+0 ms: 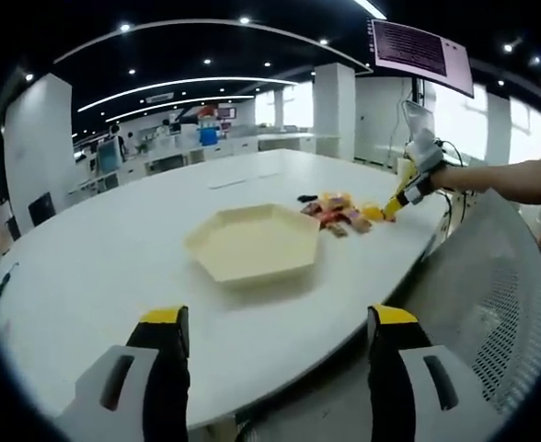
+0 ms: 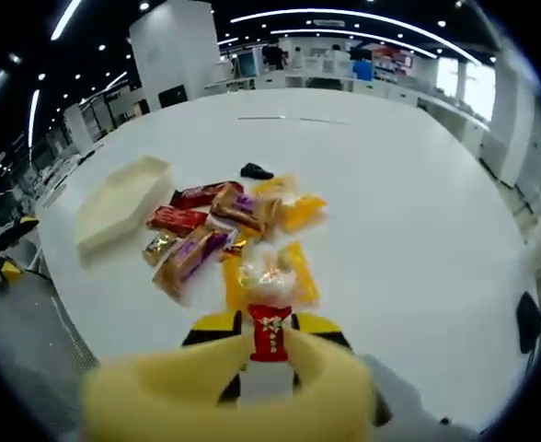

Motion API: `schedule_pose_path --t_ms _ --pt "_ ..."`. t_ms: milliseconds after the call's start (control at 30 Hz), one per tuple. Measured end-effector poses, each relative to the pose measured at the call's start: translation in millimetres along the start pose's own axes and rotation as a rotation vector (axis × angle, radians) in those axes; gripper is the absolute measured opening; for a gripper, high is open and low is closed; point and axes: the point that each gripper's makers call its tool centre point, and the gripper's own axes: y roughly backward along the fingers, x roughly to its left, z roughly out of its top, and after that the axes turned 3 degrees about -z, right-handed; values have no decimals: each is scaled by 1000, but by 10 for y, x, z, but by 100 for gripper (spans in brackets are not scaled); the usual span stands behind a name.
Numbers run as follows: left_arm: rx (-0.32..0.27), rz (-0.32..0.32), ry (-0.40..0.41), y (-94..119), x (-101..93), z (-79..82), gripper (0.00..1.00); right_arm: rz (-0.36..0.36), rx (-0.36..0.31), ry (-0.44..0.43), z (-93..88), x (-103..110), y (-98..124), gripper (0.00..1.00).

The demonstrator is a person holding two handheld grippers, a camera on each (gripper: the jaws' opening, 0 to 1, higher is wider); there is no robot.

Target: Place the target food into the container with the food tongs after gripping and lifting it, then release it inside without dropping or visibly crushing the food.

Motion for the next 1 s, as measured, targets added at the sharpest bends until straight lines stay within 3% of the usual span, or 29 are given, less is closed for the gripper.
schedule_pose_path --t_ms 133,500,700,1000 --pt "30 10 6 -4 12 -42 75 5 -7 -3 -5 -4 6 20" --pt "24 -4 -15 -2 -9 -27 74 3 -22 -69 78 -56 115 21" --pt "18 -3 -9 0 -6 -18 72 4 -66 -59 350 -14 275 21" --pt "1 22 -9 23 32 0 72 35 -105 -45 719 190 275 21"
